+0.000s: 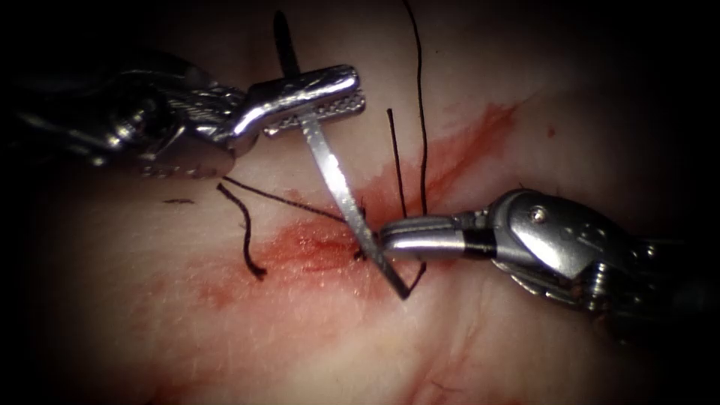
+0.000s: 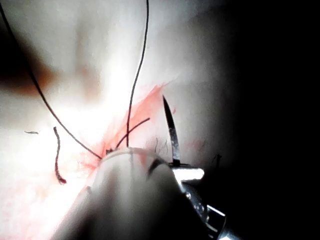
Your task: Wound Closure
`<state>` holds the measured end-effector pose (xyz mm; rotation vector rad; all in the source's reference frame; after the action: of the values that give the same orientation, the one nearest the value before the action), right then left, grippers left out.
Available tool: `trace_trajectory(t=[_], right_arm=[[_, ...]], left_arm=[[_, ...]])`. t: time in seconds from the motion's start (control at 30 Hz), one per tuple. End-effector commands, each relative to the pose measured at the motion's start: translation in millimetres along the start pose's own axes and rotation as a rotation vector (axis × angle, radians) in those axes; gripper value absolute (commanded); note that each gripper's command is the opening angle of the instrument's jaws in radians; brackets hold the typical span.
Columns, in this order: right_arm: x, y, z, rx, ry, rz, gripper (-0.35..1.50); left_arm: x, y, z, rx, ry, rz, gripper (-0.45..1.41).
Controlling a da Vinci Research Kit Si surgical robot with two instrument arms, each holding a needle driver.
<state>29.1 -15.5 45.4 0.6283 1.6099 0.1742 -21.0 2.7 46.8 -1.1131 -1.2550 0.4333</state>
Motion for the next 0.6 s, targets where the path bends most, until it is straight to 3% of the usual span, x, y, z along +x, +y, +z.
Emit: trace_trajectory(t=[0.03, 0.23, 0.6], right_arm=[[-0.5, -0.3, 1.5, 0.023, -0.001, -0.004, -0.35], [-1.2, -2.2, 2.3, 0.122, -0.041, 0.025, -0.35], [-3.3, -7.0, 0.2, 0.224, -0.143, 0.237, -0.35]], left_arm=[[0.3, -0.4, 0.4, -0.005, 0.000, 0.001, -0.45], [0.5, 0.4, 0.2, -0.013, -0.005, 0.003, -0.45], [3.0, 3.4, -2.6, -0.012, 0.026, 0.121, -0.45]])
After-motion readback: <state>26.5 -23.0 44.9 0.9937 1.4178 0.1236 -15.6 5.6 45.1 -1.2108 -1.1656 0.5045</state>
